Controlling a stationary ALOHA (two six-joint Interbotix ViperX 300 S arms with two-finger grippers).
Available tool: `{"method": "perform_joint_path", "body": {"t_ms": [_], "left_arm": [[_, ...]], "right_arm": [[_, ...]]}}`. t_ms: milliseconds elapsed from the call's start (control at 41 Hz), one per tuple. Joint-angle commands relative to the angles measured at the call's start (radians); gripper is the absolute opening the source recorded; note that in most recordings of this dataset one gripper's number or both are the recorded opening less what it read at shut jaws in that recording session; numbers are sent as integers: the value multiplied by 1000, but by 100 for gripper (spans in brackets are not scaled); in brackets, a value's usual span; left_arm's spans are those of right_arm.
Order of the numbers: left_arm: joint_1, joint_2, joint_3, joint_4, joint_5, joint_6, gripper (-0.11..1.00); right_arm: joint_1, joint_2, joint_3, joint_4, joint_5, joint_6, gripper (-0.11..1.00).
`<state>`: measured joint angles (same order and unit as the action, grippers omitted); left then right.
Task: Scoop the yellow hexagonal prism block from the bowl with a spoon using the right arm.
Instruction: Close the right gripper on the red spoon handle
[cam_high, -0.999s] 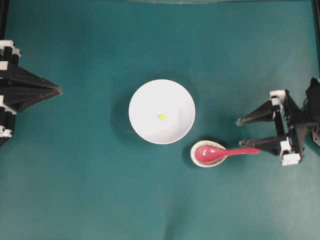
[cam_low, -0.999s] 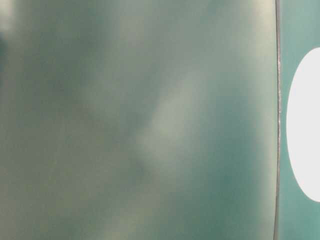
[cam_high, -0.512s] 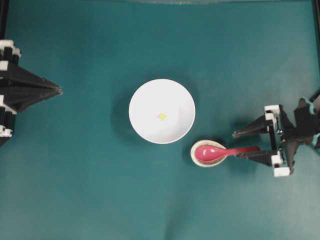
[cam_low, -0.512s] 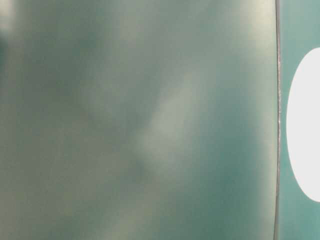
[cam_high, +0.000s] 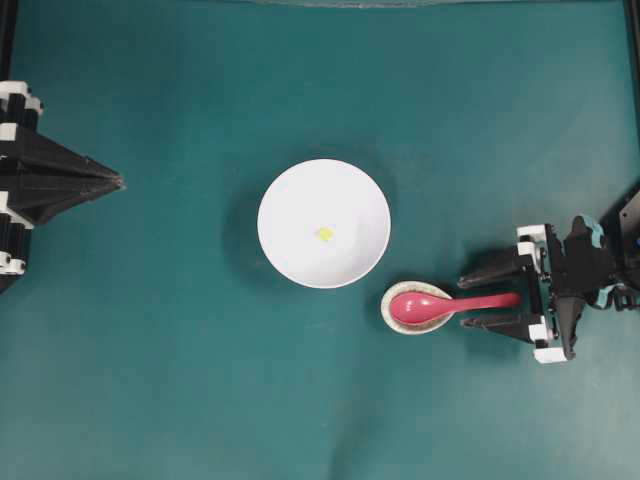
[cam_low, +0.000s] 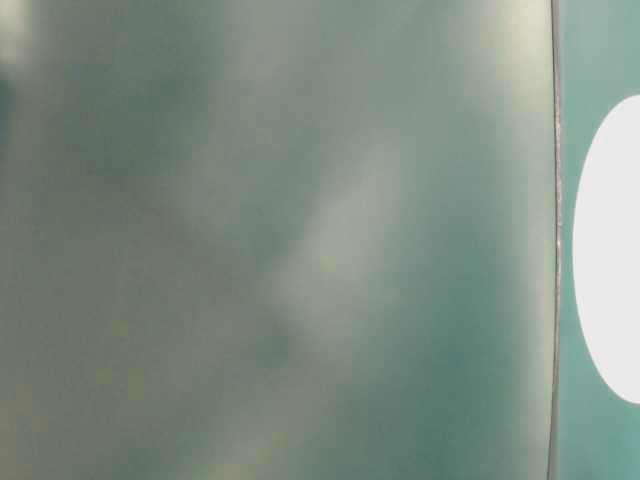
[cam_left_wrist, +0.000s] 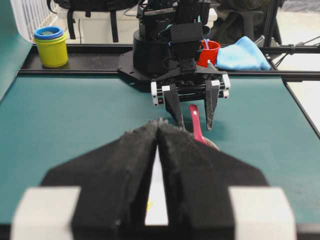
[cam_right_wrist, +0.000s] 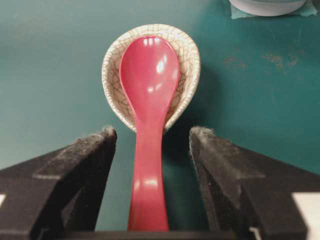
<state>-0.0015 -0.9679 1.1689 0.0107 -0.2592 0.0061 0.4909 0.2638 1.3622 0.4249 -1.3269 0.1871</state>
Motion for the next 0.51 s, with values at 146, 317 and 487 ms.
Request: {"method": "perform_joint_path", "body": {"t_ms": [146, 317, 487], "left_arm": [[2, 9, -9, 3, -5, 0, 9], [2, 9, -9, 3, 5, 0, 9], [2, 9, -9, 3, 12, 0, 9]], "right_arm": [[5, -11, 2, 3, 0, -15, 63], [5, -12, -3, 0, 0, -34, 63], [5, -11, -6, 0, 2, -55, 63]]}}
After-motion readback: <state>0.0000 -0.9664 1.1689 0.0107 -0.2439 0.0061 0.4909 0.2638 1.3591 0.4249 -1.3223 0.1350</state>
